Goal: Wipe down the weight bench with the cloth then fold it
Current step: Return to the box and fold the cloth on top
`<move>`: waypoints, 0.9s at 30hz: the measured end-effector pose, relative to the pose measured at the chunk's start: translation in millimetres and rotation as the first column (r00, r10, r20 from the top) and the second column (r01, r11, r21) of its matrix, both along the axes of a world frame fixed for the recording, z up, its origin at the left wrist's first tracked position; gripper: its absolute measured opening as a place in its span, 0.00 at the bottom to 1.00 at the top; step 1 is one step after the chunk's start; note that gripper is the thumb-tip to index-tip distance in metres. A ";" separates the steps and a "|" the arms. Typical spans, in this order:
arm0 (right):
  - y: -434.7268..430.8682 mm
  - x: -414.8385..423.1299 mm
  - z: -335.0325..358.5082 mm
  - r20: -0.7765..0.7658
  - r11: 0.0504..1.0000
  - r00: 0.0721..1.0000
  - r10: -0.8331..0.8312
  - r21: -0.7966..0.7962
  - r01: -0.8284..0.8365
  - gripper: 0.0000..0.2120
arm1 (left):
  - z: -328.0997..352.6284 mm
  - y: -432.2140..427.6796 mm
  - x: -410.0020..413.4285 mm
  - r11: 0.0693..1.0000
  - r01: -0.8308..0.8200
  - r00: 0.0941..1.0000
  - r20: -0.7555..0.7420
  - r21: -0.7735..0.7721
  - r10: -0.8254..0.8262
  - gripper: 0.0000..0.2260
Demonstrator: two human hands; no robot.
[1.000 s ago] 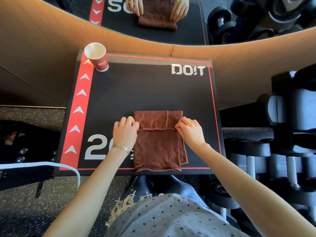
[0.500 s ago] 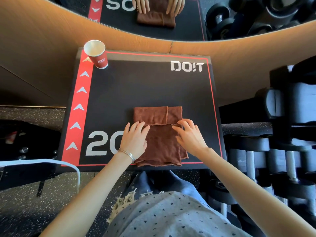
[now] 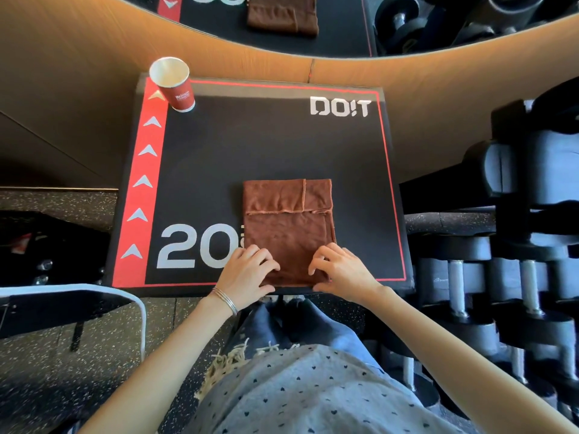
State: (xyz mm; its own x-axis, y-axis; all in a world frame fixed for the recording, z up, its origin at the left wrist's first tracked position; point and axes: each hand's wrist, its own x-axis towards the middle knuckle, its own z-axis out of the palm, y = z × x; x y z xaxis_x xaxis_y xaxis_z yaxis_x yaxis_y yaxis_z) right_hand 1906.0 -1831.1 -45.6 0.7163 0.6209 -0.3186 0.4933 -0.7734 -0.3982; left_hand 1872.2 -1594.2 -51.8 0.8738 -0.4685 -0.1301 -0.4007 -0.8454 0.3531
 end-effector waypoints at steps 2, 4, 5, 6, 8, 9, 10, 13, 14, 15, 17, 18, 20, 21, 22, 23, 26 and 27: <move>1.4 0.4 1.4 0.019 0.999 0.999 -0.033 0.017 0.033 0.10 | 0.8 0.8 -0.8 1.000 0.009 1.000 0.004 -0.004 -0.009 0.18; 3.3 0.6 2.2 0.027 0.998 0.998 -0.061 0.017 0.061 0.11 | 1.6 1.1 -1.3 1.000 0.015 0.999 0.039 -0.022 -0.014 0.16; 4.0 1.1 3.1 0.037 0.998 0.997 -0.068 0.013 0.068 0.12 | 1.6 1.3 -1.5 0.999 0.009 0.998 0.055 -0.038 -0.007 0.14; 3.6 1.8 3.6 0.047 0.997 0.996 -0.079 0.012 0.079 0.13 | 1.3 1.3 -1.7 0.998 -0.006 0.998 0.065 -0.059 0.010 0.13; 4.2 4.2 4.2 0.058 0.995 0.993 -0.103 0.008 0.102 0.15 | -0.6 0.9 -1.6 0.989 -0.090 0.994 0.047 -0.113 0.096 0.11; 4.3 6.0 4.9 0.058 0.993 0.992 -0.116 0.008 0.116 0.15 | -0.8 1.0 -0.6 0.978 -0.155 0.988 0.006 -0.139 0.157 0.10; 4.0 7.3 6.0 0.049 0.992 0.991 -0.123 0.011 0.122 0.14 | -1.2 1.7 1.0 0.962 -0.225 0.974 -0.048 -0.154 0.220 0.10; 1.2 8.1 6.6 0.109 1.000 0.994 -0.024 -0.001 0.025 0.14 | -4.0 7.9 7.1 0.949 -0.289 0.952 -0.144 -0.125 0.270 0.08; -0.3 8.1 6.2 0.118 1.000 0.993 -0.026 0.014 0.024 0.13 | -3.9 10.8 8.9 0.954 -0.270 0.954 -0.168 -0.128 0.248 0.08; -1.6 9.2 5.8 0.108 0.998 0.993 -0.044 0.040 0.040 0.12 | -3.3 14.0 10.3 0.958 -0.247 0.957 -0.189 -0.144 0.219 0.07; -2.6 11.2 4.6 0.097 0.994 0.993 -0.071 0.085 0.062 0.09 | -2.7 20.0 12.7 0.964 -0.203 0.962 -0.217 -0.171 0.164 0.08; -3.0 11.7 4.1 0.076 0.993 0.994 -0.076 0.092 0.069 0.07 | -2.5 22.8 13.9 0.968 -0.186 0.963 -0.225 -0.166 0.146 0.10; -4.1 12.6 2.2 0.065 0.993 0.996 -0.069 0.103 0.062 0.06 | -2.4 26.1 15.3 0.976 -0.167 0.966 -0.220 -0.140 0.133 0.12; -4.8 12.4 0.8 0.066 0.994 0.996 -0.056 0.101 0.049 0.08 | -2.0 26.5 14.9 0.976 -0.167 0.970 -0.202 -0.137 0.137 0.12; -4.8 11.7 0.1 0.065 0.995 0.997 -0.041 0.091 0.035 0.09 | -1.3 26.4 14.2 0.976 -0.167 0.974 -0.176 -0.143 0.141 0.11; -4.9 10.7 -0.8 0.079 0.996 0.996 -0.029 0.086 0.022 0.11 | -1.2 26.0 12.9 0.974 -0.165 0.978 -0.150 -0.154 0.142 0.08; -0.9 5.7 -3.6 0.147 0.999 0.989 -0.004 0.047 -0.003 0.17 | -2.3 23.5 9.6 0.985 -0.111 0.988 -0.118 -0.132 0.096 0.07; 1.3 4.6 -5.2 0.170 0.999 0.985 0.003 0.032 -0.009 0.19 | -4.6 23.1 9.5 0.991 -0.082 0.991 -0.118 -0.106 0.070 0.10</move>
